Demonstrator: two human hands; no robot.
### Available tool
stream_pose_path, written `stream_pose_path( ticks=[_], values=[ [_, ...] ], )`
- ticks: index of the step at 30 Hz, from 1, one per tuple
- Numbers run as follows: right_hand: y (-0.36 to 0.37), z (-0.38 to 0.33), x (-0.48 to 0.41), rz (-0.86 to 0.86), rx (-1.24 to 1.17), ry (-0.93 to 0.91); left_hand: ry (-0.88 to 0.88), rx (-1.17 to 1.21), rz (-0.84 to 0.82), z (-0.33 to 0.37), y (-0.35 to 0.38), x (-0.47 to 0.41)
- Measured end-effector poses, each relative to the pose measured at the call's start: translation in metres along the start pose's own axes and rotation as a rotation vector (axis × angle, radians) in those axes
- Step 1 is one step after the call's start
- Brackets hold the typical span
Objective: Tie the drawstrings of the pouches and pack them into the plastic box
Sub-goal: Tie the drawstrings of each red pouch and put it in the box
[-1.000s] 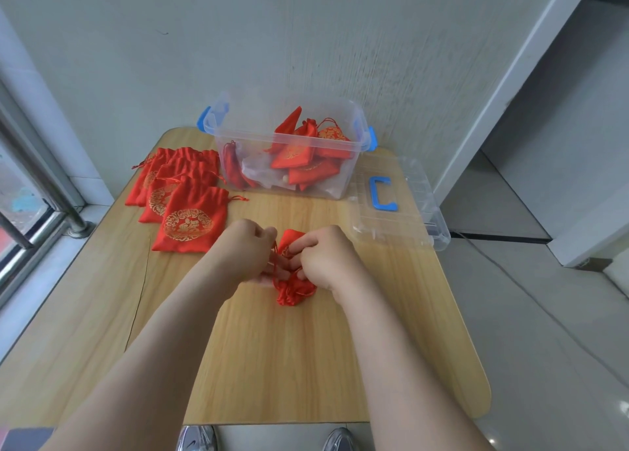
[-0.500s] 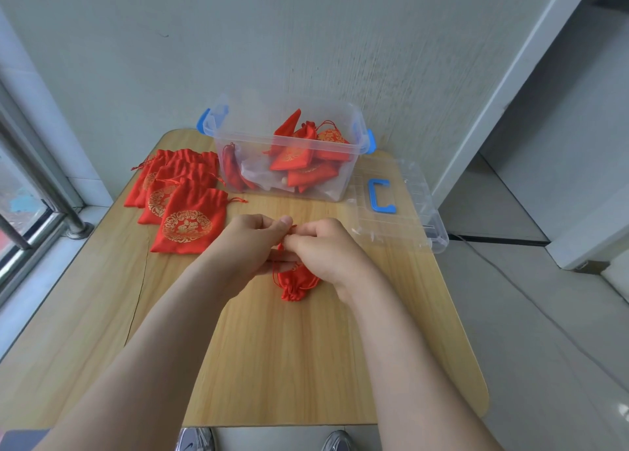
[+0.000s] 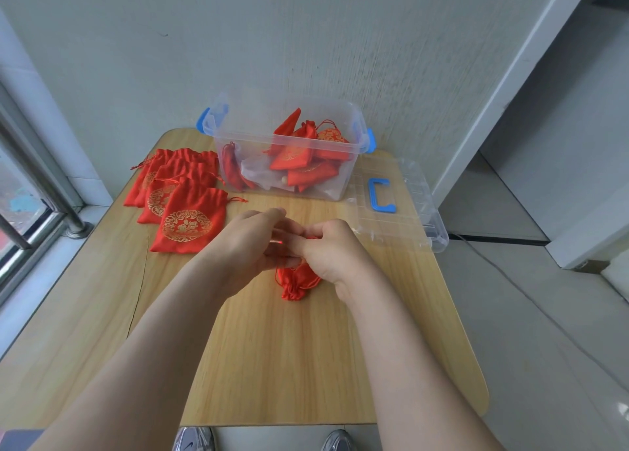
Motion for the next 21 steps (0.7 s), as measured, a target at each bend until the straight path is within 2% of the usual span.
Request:
stream_pose_path(
  ticks=[4,7,11,16,21],
  values=[
    [-0.006,0.003,-0.004,0.094,-0.092,0.061,0.016,0.025,-0.015,0.002,0.003,0.003],
    [-0.013,0.003,-0.008,0.164,-0.159,0.059,0.032,-0.047,-0.099,0.0,0.008,0.003],
    [-0.013,0.003,-0.007,0.145,-0.107,0.061,0.048,-0.212,-0.14,-0.007,0.009,0.002],
    [-0.017,-0.003,-0.009,0.204,-0.155,0.021,0.015,-0.235,-0.047,-0.012,0.0,0.0],
    [-0.019,-0.012,-0.004,0.136,-0.142,-0.112,-0.013,-0.214,-0.087,-0.01,0.004,0.004]
  ],
)
Point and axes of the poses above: each hand's wrist, its own x-axis away from the middle knuckle, its own y-axis out of the palm, z = x × y, the point moved 7 cm from there along -x, towards the middle knuckle, and after that the axes turned 8 degrees about -x, right-handed, at the moved point
